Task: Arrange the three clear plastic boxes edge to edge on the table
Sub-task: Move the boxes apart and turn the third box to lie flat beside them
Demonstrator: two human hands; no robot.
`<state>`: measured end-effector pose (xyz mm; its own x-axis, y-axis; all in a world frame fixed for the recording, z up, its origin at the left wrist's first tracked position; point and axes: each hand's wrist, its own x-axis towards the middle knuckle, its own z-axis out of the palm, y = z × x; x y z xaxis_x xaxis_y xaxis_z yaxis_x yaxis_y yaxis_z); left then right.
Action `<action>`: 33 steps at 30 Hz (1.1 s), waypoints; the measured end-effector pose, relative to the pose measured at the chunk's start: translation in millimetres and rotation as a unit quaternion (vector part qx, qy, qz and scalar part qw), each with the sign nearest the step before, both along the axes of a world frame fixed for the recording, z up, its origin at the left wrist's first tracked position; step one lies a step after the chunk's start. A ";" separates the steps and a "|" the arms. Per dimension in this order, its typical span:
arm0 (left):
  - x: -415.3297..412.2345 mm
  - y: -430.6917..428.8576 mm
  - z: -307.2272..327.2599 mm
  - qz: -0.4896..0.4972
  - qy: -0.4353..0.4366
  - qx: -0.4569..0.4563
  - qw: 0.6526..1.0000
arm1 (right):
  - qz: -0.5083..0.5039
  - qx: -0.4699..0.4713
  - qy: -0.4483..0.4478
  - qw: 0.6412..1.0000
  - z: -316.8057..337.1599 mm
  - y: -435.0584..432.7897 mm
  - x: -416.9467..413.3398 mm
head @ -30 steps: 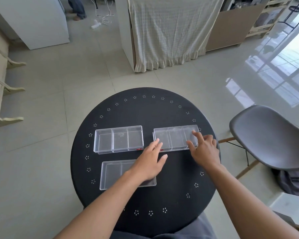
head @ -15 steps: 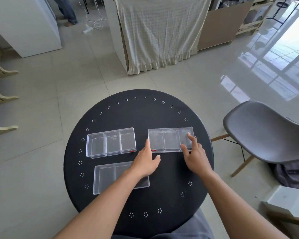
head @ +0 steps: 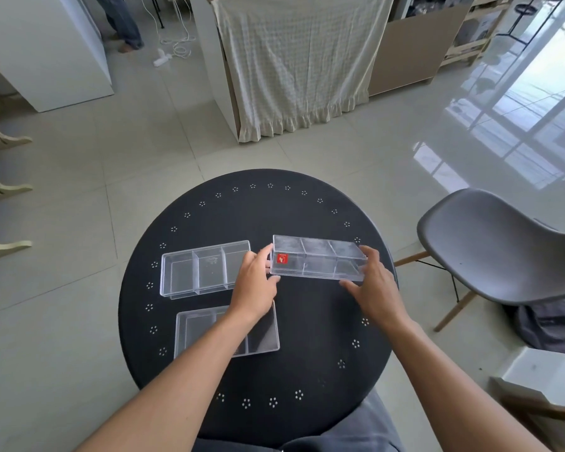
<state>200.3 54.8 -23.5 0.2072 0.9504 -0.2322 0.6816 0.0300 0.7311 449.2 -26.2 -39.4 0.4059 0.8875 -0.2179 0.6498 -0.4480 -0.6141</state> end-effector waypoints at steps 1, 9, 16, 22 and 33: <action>-0.9 1.7 1.7 0.005 0.002 0.007 1.000 | -0.001 0.006 -0.002 1.000 0.9 -1.0 1.2; -3.0 3.6 3.0 0.043 -0.004 0.037 0.998 | 0.013 0.027 -0.068 0.997 5.4 -5.9 13.7; 3.0 -4.7 -4.1 0.029 0.026 -0.036 0.999 | -0.010 0.017 -0.053 0.998 4.9 -13.1 6.8; 3.3 -7.5 -0.3 0.002 0.004 -0.088 0.996 | 0.021 -0.065 -0.086 0.994 3.6 -13.4 -6.3; -7.4 -7.3 -8.3 -0.026 -0.038 -0.150 0.988 | 0.017 -0.120 -0.063 0.991 -2.2 -23.7 -18.7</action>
<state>192.8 47.5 -31.8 0.2824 0.8284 -0.4837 0.6314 0.2192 0.7439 430.5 -49.9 -41.6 0.4144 0.8299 -0.3735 0.7309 -0.5480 -0.4067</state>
